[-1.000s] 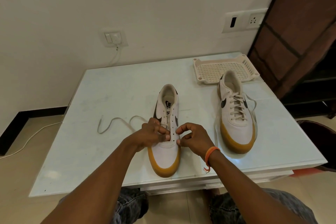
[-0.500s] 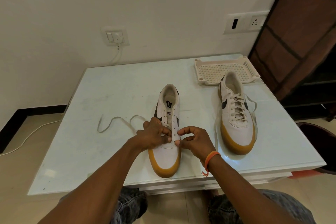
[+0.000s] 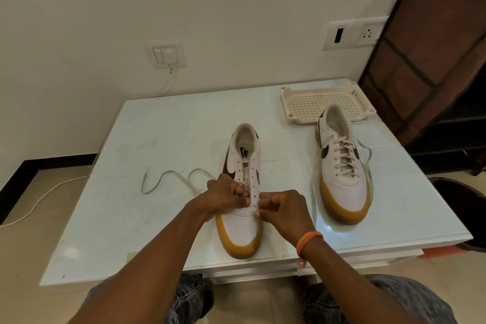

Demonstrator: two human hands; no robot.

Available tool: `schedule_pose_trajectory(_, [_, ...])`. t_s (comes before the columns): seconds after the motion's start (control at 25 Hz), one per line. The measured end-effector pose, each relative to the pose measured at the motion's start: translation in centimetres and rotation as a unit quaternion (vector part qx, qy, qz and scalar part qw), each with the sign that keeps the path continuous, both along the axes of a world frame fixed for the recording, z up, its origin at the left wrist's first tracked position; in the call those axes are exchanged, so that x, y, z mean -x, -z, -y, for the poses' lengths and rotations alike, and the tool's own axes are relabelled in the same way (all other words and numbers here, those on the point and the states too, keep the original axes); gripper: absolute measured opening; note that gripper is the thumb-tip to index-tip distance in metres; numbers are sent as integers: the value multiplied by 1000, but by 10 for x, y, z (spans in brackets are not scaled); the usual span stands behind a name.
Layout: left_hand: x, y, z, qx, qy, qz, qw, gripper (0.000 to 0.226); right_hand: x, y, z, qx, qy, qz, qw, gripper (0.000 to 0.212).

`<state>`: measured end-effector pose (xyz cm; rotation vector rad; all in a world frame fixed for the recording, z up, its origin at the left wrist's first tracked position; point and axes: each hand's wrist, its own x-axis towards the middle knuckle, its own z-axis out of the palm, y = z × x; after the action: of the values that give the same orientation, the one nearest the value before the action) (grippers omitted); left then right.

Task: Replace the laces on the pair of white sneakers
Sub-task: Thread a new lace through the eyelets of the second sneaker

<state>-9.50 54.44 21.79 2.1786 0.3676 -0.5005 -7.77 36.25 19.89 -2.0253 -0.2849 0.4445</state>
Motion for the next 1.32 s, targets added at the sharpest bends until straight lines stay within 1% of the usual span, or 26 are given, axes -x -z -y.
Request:
schedule_pose_trajectory(0.08, [-2,5,-3,-2,1,-15,1000,28,12,3,-8,34,27,48,998,12])
schedule_pose_trajectory(0.12, [-2,8,-4,1,1,-22,1000,30,18,4,-12,49,41,70,995,8])
schedule_pose_trajectory(0.2, [-3,10,-5,13,-3,-34,999,22,25,7,-19,66,59,104,991,8])
schedule_pose_trajectory(0.32, [-5,11,-5,13,-16,-51,999,11,29,8,-24,63,88,122,987,12])
schedule_pose_trajectory(0.44, [-7,9,-5,-2,-21,-43,999,13,28,7,-23,76,84,136,984,12])
schedule_pose_trajectory(0.52, [-8,7,-6,-21,-9,-23,999,14,24,8,-21,60,76,116,989,9])
schedule_pose_trajectory(0.6, [-12,5,-9,-56,-24,16,998,29,18,10,-15,15,100,64,993,10])
schedule_pose_trajectory(0.68, [-13,-4,-10,-64,-110,81,989,44,12,7,-3,-62,137,-20,988,9])
schedule_pose_trajectory(0.72, [-10,-9,-10,-57,-153,107,981,43,10,2,4,-97,146,-58,983,9])
schedule_pose_trajectory(0.76, [-5,-15,-7,-59,-181,119,974,34,9,-4,11,-126,152,-82,977,9])
schedule_pose_trajectory(0.8, [2,-21,-4,-84,-196,117,970,21,9,-10,18,-148,156,-92,972,10])
schedule_pose_trajectory(0.84, [9,-23,0,-120,-194,94,969,13,10,-20,25,-174,159,-99,967,10])
schedule_pose_trajectory(0.88, [17,-24,5,-159,-177,59,970,32,10,-29,31,-203,163,-101,960,9])
schedule_pose_trajectory(0.92, [27,-24,12,-182,-157,14,970,57,12,-39,36,-239,170,-105,950,8])
schedule_pose_trajectory(0.96, [36,-23,20,-199,-144,-13,969,75,13,-46,41,-275,183,-107,938,8])
schedule_pose_trajectory(1.0, [44,-21,28,-209,-136,-26,968,86,13,-51,45,-313,203,-111,921,9])
schedule_pose_trajectory(1.04, [54,-19,37,-214,-136,-31,967,89,12,-55,50,-348,226,-112,903,10])
schedule_pose_trajectory(1.12, [70,-11,53,-238,-145,-10,960,87,8,-53,57,-387,274,-117,873,10])
schedule_pose_trajectory(1.16, [76,-9,60,-268,-158,12,950,86,5,-47,57,-378,298,-128,867,10])
schedule_pose_trajectory(1.2, [81,-7,66,-305,-177,33,935,85,3,-37,56,-347,319,-141,871,11])
schedule_pose_trajectory(1.28, [88,-8,75,-372,-202,86,902,83,3,-15,49,-249,324,-157,899,20])
schedule_pose_trajectory(1.32, [90,-6,77,-383,-200,115,895,76,6,-6,43,-188,303,-132,925,27])
